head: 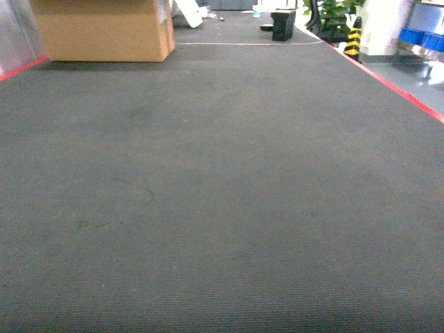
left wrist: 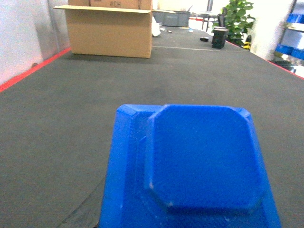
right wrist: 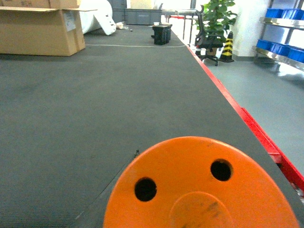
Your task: Sort blue parts and orange caps into right shelf containers
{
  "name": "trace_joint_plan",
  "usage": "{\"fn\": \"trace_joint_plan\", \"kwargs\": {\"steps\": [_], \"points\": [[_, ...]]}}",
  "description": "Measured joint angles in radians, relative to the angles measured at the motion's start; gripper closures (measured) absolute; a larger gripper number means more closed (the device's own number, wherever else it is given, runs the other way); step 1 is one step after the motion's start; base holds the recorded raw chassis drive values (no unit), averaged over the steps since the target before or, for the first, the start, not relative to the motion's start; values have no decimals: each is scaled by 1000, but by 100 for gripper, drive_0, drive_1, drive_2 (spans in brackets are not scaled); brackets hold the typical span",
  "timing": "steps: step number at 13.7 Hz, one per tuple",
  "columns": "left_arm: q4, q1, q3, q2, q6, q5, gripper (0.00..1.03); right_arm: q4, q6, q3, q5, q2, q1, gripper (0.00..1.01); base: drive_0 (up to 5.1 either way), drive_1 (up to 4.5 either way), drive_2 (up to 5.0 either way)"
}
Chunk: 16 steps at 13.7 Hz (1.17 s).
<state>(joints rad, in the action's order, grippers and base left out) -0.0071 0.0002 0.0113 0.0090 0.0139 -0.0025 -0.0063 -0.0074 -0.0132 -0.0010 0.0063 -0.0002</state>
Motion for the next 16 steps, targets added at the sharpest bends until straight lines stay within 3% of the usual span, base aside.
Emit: {"fn": "trace_joint_plan", "kwargs": {"steps": [16], "points": [[0, 0, 0, 0, 0, 2, 61, 0, 0, 0, 0, 0, 0, 57, -156, -156, -156]]}}
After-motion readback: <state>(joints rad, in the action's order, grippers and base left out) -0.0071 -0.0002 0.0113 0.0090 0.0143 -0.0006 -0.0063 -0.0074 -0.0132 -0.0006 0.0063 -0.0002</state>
